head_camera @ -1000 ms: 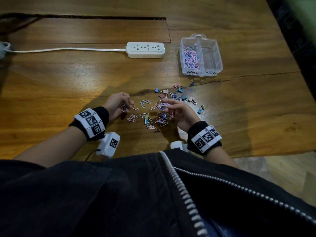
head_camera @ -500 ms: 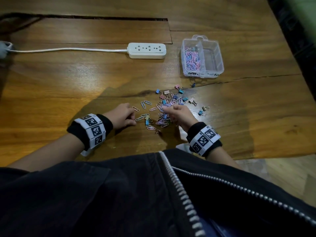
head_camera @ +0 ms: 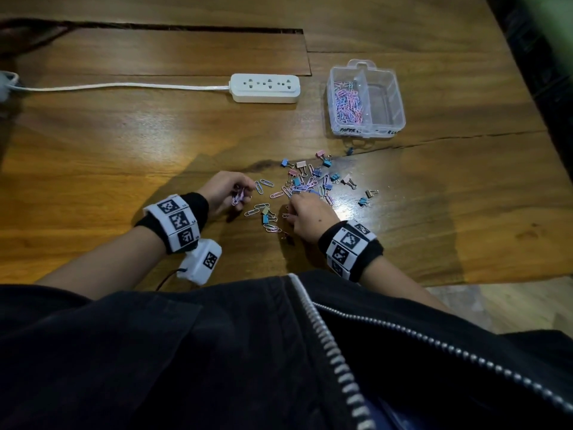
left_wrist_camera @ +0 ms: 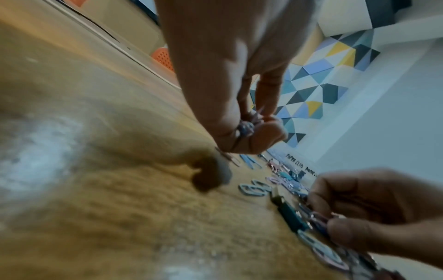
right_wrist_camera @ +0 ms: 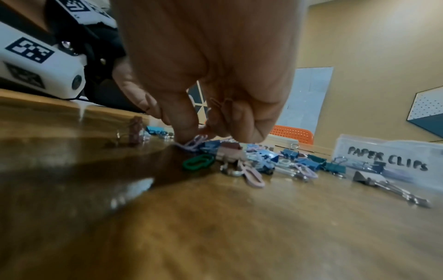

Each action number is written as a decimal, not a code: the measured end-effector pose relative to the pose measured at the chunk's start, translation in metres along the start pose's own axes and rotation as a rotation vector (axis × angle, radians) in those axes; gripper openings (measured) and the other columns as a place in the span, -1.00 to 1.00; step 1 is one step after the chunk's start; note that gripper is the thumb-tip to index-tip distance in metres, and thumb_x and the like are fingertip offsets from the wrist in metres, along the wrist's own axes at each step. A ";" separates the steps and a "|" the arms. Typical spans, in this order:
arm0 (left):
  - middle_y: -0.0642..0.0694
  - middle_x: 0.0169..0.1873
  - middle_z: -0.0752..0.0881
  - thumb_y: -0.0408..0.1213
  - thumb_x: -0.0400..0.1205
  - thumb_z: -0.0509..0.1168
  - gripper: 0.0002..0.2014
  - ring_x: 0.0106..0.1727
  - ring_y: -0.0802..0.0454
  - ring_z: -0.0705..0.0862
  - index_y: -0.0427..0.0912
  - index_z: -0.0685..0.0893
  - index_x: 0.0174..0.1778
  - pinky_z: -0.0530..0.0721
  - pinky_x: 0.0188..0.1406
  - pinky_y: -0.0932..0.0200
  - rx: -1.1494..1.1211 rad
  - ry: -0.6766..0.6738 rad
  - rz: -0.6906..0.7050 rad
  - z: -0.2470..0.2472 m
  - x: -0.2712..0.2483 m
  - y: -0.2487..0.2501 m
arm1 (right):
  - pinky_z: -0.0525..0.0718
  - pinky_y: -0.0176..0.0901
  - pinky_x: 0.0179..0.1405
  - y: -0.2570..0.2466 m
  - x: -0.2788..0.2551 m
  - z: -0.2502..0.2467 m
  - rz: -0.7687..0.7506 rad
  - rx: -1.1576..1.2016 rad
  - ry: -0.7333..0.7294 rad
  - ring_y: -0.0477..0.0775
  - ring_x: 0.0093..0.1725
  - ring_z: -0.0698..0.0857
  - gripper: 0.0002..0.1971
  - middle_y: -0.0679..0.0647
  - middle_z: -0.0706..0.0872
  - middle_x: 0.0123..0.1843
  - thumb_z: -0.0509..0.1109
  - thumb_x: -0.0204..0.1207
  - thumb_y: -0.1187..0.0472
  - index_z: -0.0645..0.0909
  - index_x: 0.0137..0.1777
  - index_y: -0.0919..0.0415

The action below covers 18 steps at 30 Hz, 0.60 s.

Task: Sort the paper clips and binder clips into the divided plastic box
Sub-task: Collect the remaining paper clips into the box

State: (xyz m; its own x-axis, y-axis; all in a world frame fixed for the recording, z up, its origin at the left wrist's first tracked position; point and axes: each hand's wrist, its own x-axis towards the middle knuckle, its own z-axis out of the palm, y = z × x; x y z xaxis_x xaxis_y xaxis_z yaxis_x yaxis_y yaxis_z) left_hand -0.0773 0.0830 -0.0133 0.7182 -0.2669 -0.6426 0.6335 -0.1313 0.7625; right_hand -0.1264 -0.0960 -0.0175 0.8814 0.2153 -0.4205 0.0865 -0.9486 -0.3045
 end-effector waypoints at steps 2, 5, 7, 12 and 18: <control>-0.08 -0.40 0.47 -0.40 0.61 0.15 -0.80 -0.49 0.11 0.46 -0.19 0.51 -0.34 0.42 -0.60 0.30 0.229 0.009 0.044 0.003 0.001 -0.002 | 0.49 -0.13 0.14 0.002 0.002 0.002 0.017 0.098 0.016 0.06 0.11 0.49 -0.82 0.13 0.53 0.12 0.28 0.57 0.18 0.52 0.09 0.26; -0.02 -0.30 0.53 -0.27 0.51 0.39 -0.90 -0.23 0.02 0.50 -0.13 0.59 -0.14 0.42 -0.31 0.21 0.914 0.002 0.213 0.006 0.000 -0.004 | 0.42 -0.34 -0.18 0.006 0.003 0.000 0.072 0.348 0.112 -0.05 -0.13 0.47 -0.91 -0.01 0.50 -0.16 0.33 0.54 0.25 0.58 -0.06 0.28; -0.04 -0.10 0.58 -0.23 0.47 0.44 -0.74 -0.02 -0.01 0.55 -0.18 0.63 0.04 0.50 -0.07 0.22 1.151 -0.026 0.282 0.006 0.003 -0.006 | 0.35 -0.41 -0.39 0.009 0.002 -0.003 0.121 0.504 0.120 -0.13 -0.32 0.44 -0.96 -0.09 0.46 -0.33 0.34 0.54 0.27 0.55 -0.14 0.22; -0.18 -0.01 0.59 -0.23 0.56 0.34 -0.79 0.10 -0.10 0.57 -0.27 0.63 0.03 0.48 0.05 0.15 1.291 -0.054 0.340 0.011 0.005 -0.005 | 0.57 -0.29 -0.34 0.022 0.001 -0.008 0.233 0.935 0.137 0.01 -0.28 0.57 -0.74 0.02 0.56 -0.33 0.34 0.50 0.38 0.45 -0.37 0.13; -0.12 -0.13 0.51 -0.27 0.63 0.19 -0.91 -0.01 -0.13 0.56 -0.17 0.49 -0.17 0.53 0.01 0.04 1.375 -0.128 0.312 0.016 0.003 -0.004 | 0.37 -0.51 -0.77 0.023 -0.002 -0.015 0.318 1.243 0.115 -0.32 -0.73 0.49 -0.71 0.09 0.55 -0.36 0.26 0.51 0.48 0.40 -0.41 0.21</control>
State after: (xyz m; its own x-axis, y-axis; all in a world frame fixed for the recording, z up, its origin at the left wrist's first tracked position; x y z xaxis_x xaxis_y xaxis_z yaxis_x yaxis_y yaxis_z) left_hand -0.0822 0.0678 -0.0169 0.6969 -0.5309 -0.4821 -0.3787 -0.8433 0.3813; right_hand -0.1194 -0.1213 -0.0107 0.8236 -0.0592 -0.5640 -0.5671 -0.0891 -0.8188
